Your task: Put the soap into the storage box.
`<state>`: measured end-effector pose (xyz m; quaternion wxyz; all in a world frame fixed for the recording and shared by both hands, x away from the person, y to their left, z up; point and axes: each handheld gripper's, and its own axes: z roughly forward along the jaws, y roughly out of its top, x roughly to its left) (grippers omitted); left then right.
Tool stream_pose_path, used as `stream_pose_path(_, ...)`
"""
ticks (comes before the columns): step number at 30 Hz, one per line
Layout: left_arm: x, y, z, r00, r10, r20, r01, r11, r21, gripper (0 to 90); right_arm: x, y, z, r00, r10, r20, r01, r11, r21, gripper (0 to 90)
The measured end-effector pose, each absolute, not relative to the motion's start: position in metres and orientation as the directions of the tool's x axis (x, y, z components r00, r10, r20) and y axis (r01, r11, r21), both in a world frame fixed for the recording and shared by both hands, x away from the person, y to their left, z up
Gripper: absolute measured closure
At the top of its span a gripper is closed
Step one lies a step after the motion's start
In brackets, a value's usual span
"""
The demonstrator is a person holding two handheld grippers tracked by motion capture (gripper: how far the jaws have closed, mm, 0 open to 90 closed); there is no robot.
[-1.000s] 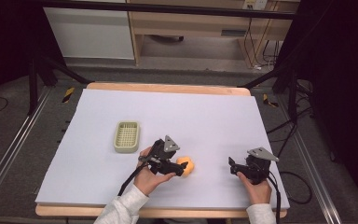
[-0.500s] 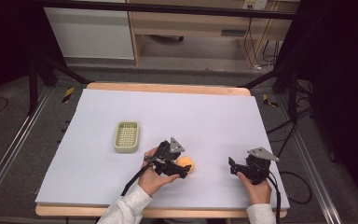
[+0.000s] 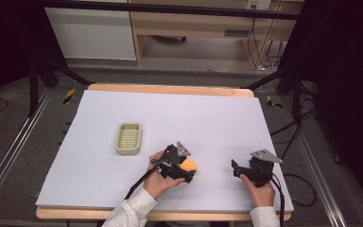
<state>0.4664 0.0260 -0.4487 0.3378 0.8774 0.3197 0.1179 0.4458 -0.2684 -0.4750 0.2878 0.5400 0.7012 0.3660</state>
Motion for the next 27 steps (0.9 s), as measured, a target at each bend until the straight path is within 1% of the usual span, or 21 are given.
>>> stream_pose_path(16, 0.471, 0.018, -0.460, 0.775, 0.632, -0.009, 0.501, -0.606, 0.618, 19.1, 0.446, -0.268, -0.475, -0.252, 0.968, -0.012, 0.548, 0.153, 0.822, 5.9)
stream_pose_path(27, 0.475, 0.014, -0.465, 0.770, 0.638, -0.021, 0.519, -0.606, 0.603, 23.8, 0.447, -0.268, -0.476, -0.250, 0.968, -0.013, 0.550, 0.153, 0.821, 6.0)
